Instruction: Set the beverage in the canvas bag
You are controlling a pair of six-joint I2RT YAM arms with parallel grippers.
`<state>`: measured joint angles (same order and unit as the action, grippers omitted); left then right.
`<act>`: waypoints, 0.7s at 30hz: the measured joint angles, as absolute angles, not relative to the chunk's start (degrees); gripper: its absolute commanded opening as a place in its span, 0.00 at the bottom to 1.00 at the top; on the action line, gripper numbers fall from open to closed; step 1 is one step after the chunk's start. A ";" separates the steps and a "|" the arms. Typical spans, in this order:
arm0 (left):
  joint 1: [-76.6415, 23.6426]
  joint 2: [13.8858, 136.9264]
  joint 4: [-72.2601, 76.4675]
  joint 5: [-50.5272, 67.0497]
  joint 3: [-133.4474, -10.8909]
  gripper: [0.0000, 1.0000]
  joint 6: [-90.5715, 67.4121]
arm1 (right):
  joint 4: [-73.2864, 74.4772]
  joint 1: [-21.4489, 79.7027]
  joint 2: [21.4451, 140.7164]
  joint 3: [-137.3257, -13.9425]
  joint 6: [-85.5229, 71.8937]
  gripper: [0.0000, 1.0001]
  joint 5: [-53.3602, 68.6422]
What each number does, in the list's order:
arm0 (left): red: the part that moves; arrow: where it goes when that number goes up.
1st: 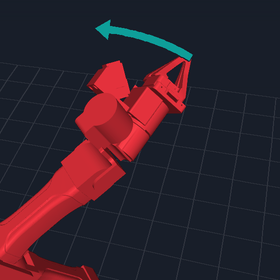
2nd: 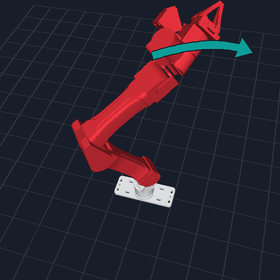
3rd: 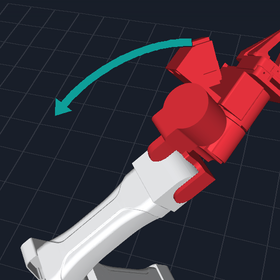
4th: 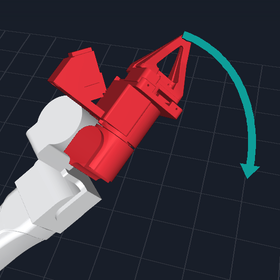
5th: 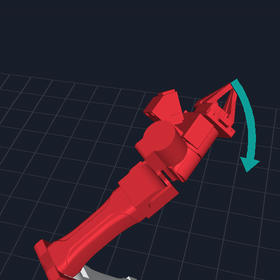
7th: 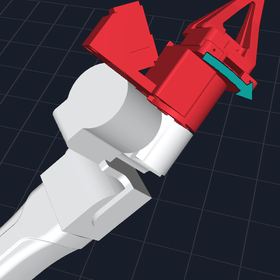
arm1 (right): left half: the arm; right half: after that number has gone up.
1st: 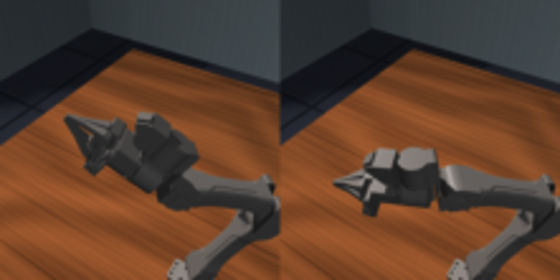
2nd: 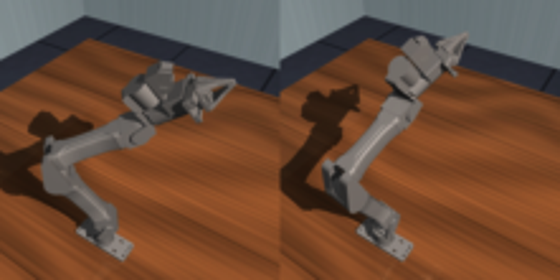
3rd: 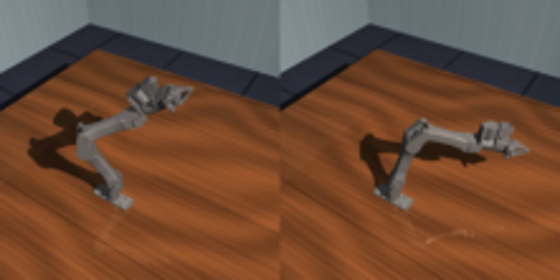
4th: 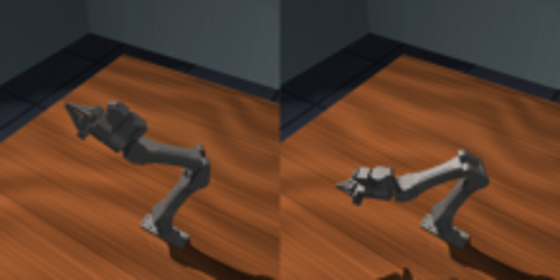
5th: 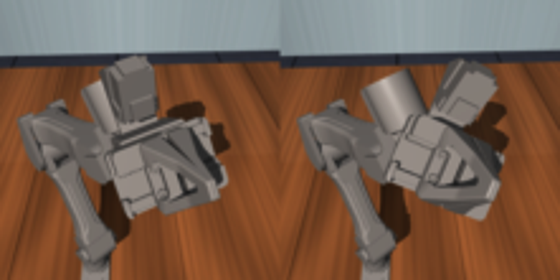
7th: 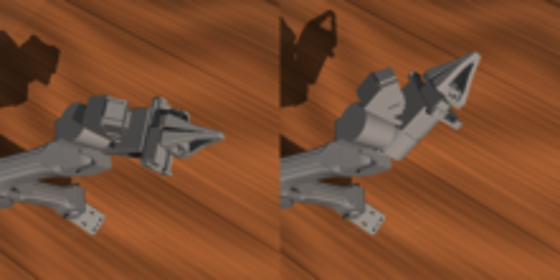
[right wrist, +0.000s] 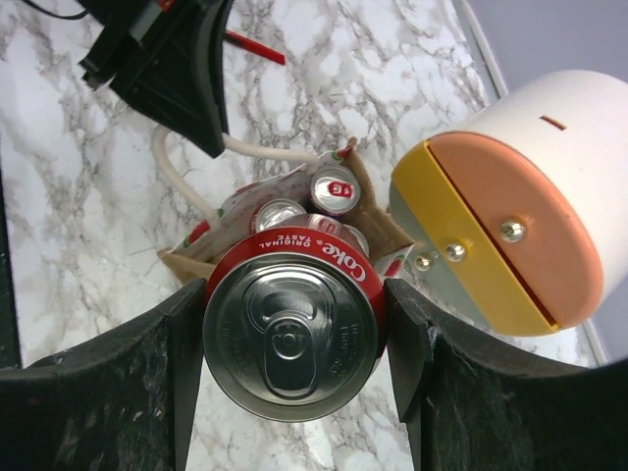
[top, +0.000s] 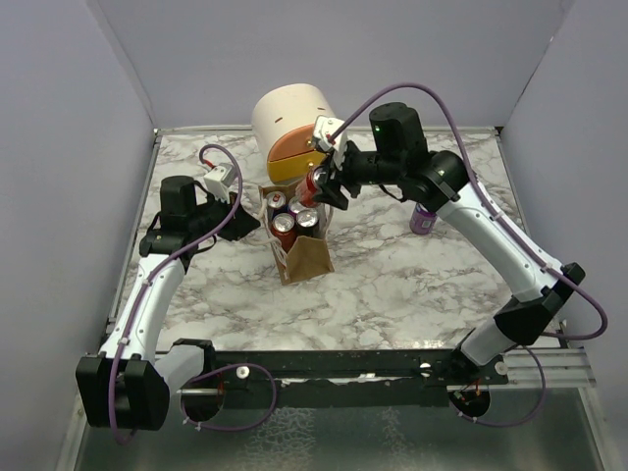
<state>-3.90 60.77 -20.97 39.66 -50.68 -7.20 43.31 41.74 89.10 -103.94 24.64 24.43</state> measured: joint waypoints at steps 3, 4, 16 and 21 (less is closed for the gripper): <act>-3.90 60.88 -20.88 39.68 -50.68 0.00 -7.20 | 43.68 41.91 91.22 -106.50 25.15 0.01 24.23; -3.90 60.90 -20.80 39.68 -50.68 0.00 -7.22 | 43.97 42.04 92.25 -107.74 25.36 0.01 24.56; -3.90 61.01 -20.10 39.68 -50.68 0.00 -7.40 | 44.16 45.23 100.86 -109.32 25.78 0.01 28.62; -3.90 61.01 -19.97 39.68 -50.68 0.00 -7.44 | 43.83 45.23 103.66 -109.06 25.50 0.01 29.76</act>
<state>-3.90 61.01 -19.97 39.68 -50.68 -7.44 43.83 45.23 103.66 -109.06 25.50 29.76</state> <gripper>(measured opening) 0.090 0.645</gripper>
